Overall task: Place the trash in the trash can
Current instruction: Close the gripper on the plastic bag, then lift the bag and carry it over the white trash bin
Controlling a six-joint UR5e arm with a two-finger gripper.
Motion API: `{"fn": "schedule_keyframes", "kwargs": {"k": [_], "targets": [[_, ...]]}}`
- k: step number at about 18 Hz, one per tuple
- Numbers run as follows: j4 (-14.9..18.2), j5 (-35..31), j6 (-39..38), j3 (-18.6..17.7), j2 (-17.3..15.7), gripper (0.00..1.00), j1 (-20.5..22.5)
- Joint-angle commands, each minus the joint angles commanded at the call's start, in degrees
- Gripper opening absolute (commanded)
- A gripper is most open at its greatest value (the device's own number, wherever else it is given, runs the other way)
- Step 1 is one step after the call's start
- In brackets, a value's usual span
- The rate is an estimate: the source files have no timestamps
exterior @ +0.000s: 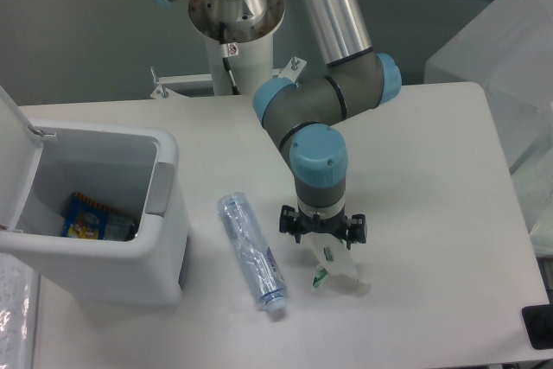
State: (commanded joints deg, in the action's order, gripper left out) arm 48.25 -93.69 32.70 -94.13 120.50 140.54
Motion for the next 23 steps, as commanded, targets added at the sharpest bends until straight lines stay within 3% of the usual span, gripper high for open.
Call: {"fn": "schedule_keyframes", "kwargs": {"k": [2,4,5,13,19,23], "targets": [[0.0,-0.1,-0.1,0.1,0.0,0.26,-0.2],[0.0,0.1,-0.3,0.2,-0.1,0.06,-0.2],[0.0,0.3,-0.3,0.3,-0.3,0.02,-0.2],[0.1,4.5,-4.1,4.4,-1.1,0.00,0.3],[0.0,9.2,-4.1,6.1,-4.8,0.00,1.3],[0.0,13.8,-7.5,10.7,-5.1,0.00,1.3]]}}
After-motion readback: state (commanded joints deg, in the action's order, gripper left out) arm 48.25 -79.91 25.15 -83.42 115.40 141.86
